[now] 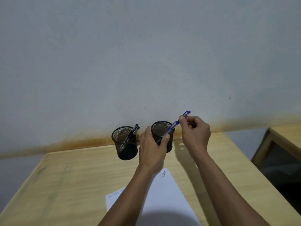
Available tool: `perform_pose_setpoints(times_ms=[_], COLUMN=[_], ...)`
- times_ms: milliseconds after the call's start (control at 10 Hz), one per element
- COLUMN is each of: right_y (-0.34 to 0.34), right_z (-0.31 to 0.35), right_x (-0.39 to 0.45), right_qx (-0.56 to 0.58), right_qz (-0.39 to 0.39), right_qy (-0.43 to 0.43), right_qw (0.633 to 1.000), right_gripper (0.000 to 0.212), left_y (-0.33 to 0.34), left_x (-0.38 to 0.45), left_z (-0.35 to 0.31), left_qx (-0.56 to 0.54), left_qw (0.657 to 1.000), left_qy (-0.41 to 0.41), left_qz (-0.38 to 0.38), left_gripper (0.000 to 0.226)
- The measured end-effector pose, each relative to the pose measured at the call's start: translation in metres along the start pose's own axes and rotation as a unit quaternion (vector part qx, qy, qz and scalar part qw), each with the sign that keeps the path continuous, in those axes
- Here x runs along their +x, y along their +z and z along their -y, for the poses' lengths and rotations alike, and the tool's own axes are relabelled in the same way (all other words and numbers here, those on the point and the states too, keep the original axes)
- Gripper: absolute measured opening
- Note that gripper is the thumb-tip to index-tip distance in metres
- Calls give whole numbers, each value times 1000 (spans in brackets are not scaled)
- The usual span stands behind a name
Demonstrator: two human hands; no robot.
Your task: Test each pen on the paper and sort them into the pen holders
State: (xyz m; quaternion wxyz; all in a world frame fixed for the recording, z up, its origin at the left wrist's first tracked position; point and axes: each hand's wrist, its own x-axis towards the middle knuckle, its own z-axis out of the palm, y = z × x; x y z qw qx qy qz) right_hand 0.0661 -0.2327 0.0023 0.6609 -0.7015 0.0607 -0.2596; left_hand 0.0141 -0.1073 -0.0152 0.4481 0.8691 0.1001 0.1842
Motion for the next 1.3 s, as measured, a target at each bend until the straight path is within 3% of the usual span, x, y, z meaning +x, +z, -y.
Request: perform_pose_setpoints(times_ms=[200,400,800,1000,1100,1300], right_y=[8,15,13,1,-14,-59], right_z=[-20,-26,-28,-17,-7,30], right_x=[-7,-9,-11,-16,-29,-78], right_qx=[-34,-58,-85,-95,-75,-38], right_qz=[15,28,44,37,35,54], right_qy=[18,34,41,37,23,-23], right_qw=[999,997,995,994,996,998], right_gripper=[20,18,16,39,44,30], left_y=[4,5,6,2,-8,-53], left_x=[2,5,5,0,-17,-68], left_z=[6,9,8,5,0,-3], left_qx=[0,-13,-20,-18,-33,-101], left_qw=[1000,1000,1000,1000,999,993], left_qy=[22,13,7,-3,27,56], left_qz=[-5,-9,-7,7,-4,-20], left_gripper=[52,62,54,69,64,57])
